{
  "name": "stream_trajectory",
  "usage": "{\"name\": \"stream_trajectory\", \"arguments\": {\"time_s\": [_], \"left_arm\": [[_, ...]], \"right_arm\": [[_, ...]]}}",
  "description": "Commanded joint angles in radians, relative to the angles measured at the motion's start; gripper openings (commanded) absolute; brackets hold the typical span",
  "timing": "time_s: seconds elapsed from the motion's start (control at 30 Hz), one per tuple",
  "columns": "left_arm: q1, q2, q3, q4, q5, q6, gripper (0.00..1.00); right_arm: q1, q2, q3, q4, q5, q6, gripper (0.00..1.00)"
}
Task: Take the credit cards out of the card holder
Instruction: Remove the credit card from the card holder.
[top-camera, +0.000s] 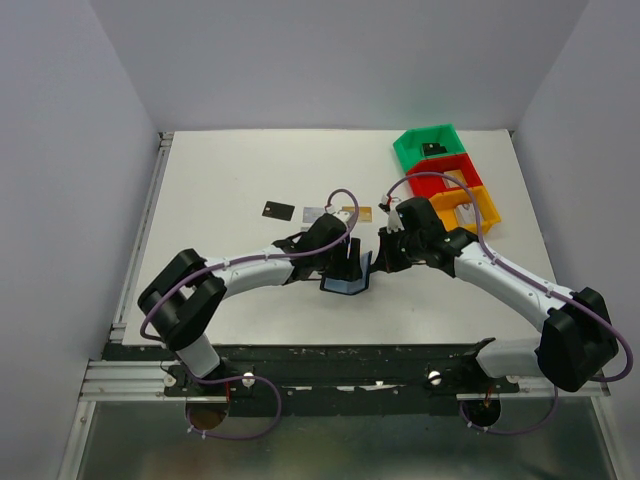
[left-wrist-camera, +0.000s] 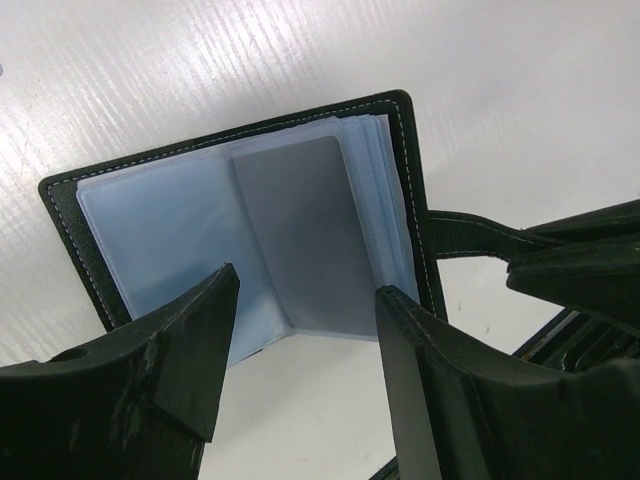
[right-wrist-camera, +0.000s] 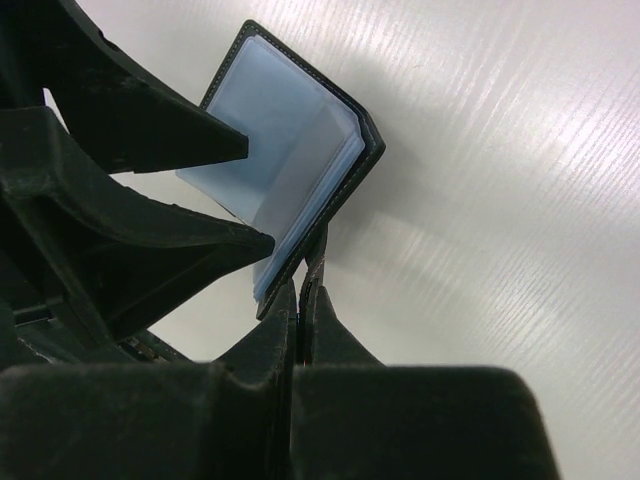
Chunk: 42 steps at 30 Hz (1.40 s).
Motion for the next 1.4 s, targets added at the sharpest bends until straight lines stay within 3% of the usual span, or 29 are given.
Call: {"name": "stream_trajectory", "arguments": {"time_s": [0.0, 1.37], "left_arm": [[-0.008, 0.021, 0.029, -0.013, 0.008, 0.011, 0.69], [-0.040, 0.064, 0.067, -0.056, -0.033, 0.017, 0.70]], "right_arm": [[-0.002, -0.015, 0.006, -0.007, -0.020, -0.004, 0.00], [-0.002, -0.015, -0.003, 0.000, -0.027, -0.001, 0.00]]}}
